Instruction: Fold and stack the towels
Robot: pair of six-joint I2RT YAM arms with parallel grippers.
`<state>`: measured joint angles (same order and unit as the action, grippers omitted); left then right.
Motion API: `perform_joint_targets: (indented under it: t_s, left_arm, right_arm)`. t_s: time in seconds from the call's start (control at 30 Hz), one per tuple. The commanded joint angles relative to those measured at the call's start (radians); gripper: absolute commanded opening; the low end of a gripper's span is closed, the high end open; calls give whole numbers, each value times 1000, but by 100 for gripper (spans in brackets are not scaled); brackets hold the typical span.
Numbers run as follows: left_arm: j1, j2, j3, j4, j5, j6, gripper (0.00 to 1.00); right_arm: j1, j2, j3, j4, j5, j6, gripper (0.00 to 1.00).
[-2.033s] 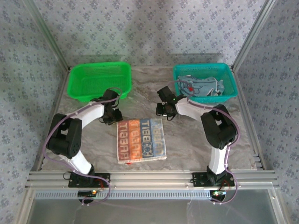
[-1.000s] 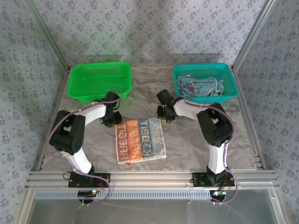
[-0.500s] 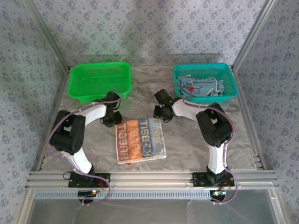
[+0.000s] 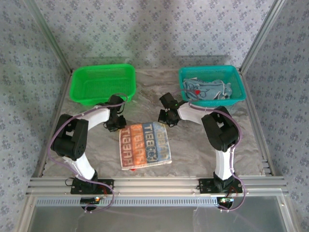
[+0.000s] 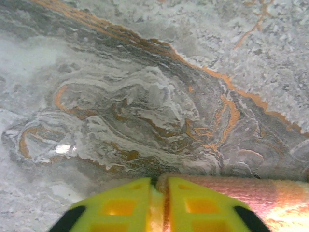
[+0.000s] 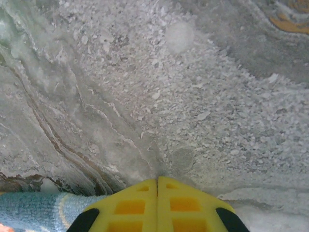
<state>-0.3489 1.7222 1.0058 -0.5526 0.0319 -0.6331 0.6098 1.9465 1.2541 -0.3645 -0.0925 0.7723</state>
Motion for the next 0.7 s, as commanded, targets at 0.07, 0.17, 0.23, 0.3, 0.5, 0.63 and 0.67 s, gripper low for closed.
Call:
perform_joint_targets:
  t_s: [0.07,0.17,0.23,0.3,0.5,0.63,0.67]
  left_arm:
    - [-22,20,10,32,50,11,0]
    - [-21,11,40,27,51,18,0]
    - [-22,7,72,16,51,27,0]
    - [-22,1,103,13,51,36,0]
    - [-21,8,220,22,51,81,0]
    - [-19,26,281,45,50,121,0]
    - [-17,27,284,55,51,128,0]
  right_arm:
    - [-18,-16,-1,-12,-1,-11,0]
    - [-30,-37,1,-1,0,-29,0]
    - [-41,-55,7,3,2,-40,0]
    - [-59,-67,24,1,4,-58,0]
    - [-122,-89,92,11,-4,-134,0]
    - [-149,-94,144,23,-9,-210,0]
    - [-153,-99,147,35,-10,-225,0]
